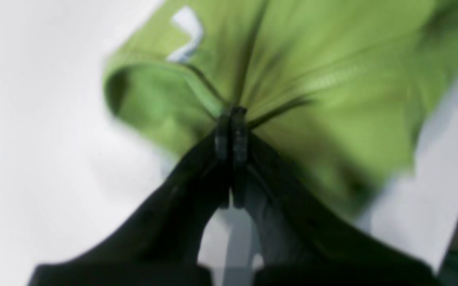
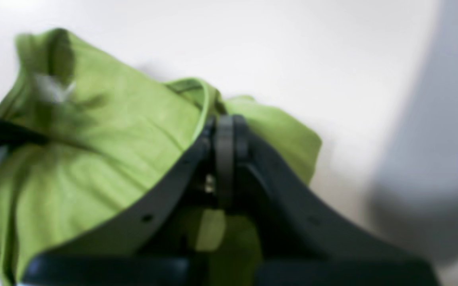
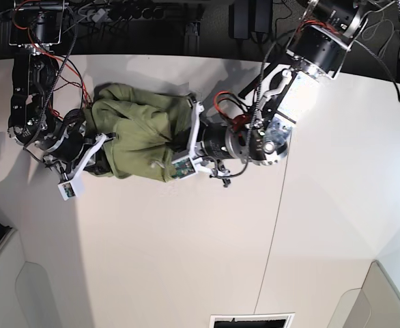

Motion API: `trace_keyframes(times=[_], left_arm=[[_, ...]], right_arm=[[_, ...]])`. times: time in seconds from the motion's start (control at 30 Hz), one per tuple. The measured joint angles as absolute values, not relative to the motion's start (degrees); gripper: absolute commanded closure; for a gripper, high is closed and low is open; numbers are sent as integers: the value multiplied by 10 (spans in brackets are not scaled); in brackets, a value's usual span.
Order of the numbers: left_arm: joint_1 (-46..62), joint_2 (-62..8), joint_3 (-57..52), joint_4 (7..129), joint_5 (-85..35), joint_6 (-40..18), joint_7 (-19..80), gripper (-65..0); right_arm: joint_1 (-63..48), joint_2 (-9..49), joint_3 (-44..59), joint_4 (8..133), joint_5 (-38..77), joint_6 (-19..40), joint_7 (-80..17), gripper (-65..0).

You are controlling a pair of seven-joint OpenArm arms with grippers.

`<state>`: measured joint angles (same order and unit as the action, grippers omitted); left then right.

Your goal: Layout the t-shirt on the table in an organized manner, then fold the t-shirt properly

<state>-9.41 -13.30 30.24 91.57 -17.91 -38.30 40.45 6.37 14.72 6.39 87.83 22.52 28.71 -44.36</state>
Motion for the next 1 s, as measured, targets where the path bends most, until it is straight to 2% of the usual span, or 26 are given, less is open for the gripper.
trace_keyframes(times=[0.13, 0.4, 0.6, 0.73, 1.0], left_arm=[[-73, -178, 302, 977, -187, -384, 406, 0], [-33, -210, 303, 1035, -196, -385, 411, 0], [11, -239, 300, 1122, -218, -383, 422, 0], [51, -235, 302, 1148, -272, -396, 422, 0], [70, -173, 301, 1083, -233, -398, 391, 0]], right_arm=[[64, 147, 64, 878, 224, 287, -442, 0], [64, 147, 64, 878, 229, 287, -441, 0], [72, 147, 64, 878, 234, 287, -442, 0], [88, 147, 64, 878, 240, 287, -439, 0], [114, 147, 64, 873, 228, 288, -427, 0]])
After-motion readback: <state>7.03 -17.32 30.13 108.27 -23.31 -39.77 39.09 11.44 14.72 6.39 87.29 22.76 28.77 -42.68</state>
